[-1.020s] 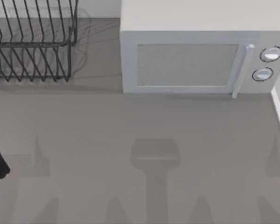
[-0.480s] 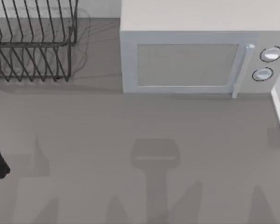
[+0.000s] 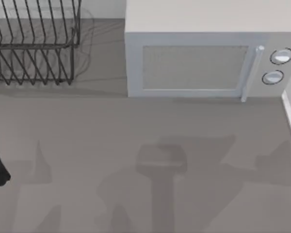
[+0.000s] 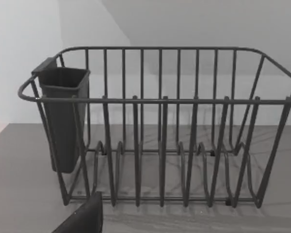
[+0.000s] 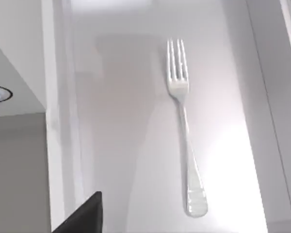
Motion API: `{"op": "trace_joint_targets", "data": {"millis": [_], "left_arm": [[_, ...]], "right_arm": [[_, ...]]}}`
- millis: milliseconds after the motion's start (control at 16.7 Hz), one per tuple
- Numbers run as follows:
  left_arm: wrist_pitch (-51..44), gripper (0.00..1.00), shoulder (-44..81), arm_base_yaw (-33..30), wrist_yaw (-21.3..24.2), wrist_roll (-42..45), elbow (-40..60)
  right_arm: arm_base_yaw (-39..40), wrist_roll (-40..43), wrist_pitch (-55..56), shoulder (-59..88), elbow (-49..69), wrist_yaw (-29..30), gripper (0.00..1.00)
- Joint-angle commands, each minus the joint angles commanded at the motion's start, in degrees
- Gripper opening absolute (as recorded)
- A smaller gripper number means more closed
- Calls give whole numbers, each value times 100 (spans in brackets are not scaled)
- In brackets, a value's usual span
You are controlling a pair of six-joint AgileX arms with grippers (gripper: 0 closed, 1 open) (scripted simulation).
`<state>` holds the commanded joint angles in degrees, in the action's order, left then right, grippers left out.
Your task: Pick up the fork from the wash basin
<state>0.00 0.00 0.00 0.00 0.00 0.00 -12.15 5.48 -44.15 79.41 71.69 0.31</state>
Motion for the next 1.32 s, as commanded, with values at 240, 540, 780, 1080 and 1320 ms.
{"op": "trace_joint_targets", "data": {"millis": [240, 540, 780, 1080, 1320], "left_arm": [[0, 100, 0, 0, 0, 0, 0], [0, 100, 0, 0, 0, 0, 0], [0, 100, 0, 0, 0, 0, 0], [0, 100, 0, 0, 0, 0, 0], [0, 100, 0, 0, 0, 0, 0]], "right_arm": [[-185, 289, -1205, 2356, 2093, 8, 100], [-311, 646, -2423, 4842, 4309, 7, 100], [-353, 847, -3034, 6066, 5441, 5, 100], [-361, 898, -3182, 6352, 5721, 5, 100], [-327, 892, -3080, 6389, 5643, 6, 100]]}}
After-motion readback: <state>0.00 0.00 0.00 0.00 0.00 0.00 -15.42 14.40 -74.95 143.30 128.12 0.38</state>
